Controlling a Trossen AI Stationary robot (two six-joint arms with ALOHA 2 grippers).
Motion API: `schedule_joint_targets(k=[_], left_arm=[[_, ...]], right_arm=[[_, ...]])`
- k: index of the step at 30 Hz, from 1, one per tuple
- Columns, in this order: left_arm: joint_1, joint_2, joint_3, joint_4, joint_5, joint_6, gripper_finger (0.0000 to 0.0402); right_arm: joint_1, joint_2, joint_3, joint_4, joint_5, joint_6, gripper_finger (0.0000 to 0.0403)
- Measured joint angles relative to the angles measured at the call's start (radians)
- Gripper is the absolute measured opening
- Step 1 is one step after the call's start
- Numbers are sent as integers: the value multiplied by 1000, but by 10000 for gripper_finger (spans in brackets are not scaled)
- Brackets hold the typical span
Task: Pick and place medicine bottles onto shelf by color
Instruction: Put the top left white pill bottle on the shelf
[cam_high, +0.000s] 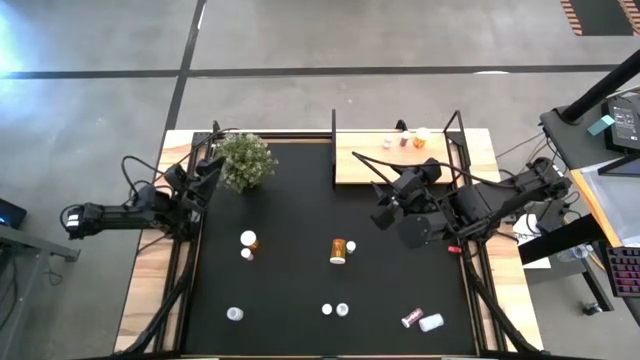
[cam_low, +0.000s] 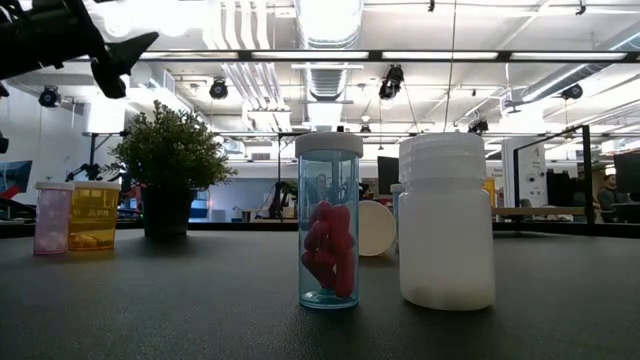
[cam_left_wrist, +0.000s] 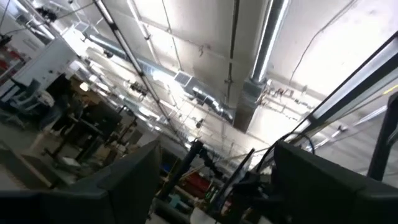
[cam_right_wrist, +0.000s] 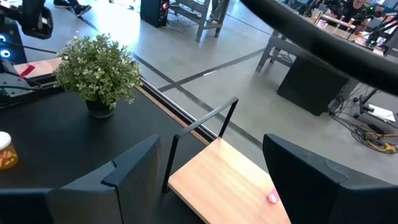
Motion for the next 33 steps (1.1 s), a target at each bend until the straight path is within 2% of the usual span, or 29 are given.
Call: schedule_joint_targets(k=[8, 12, 22, 28, 33], left_arm=[[0, 0, 0, 30, 3, -2, 295], [0, 0, 0, 42, 12, -9, 295], [0, 15, 1, 292, 22, -21, 295], [-1, 48, 55, 247, 91, -31, 295], [0, 148, 141, 181, 104, -31, 295]], right_arm=[[0, 25, 0, 0, 0, -1, 272], [0, 43, 0, 0, 0, -57, 272], [-2, 34, 2, 7, 4, -61, 272], [-2, 37, 2, 8, 5, -61, 272], [-2, 41, 2, 8, 5, -61, 272]])
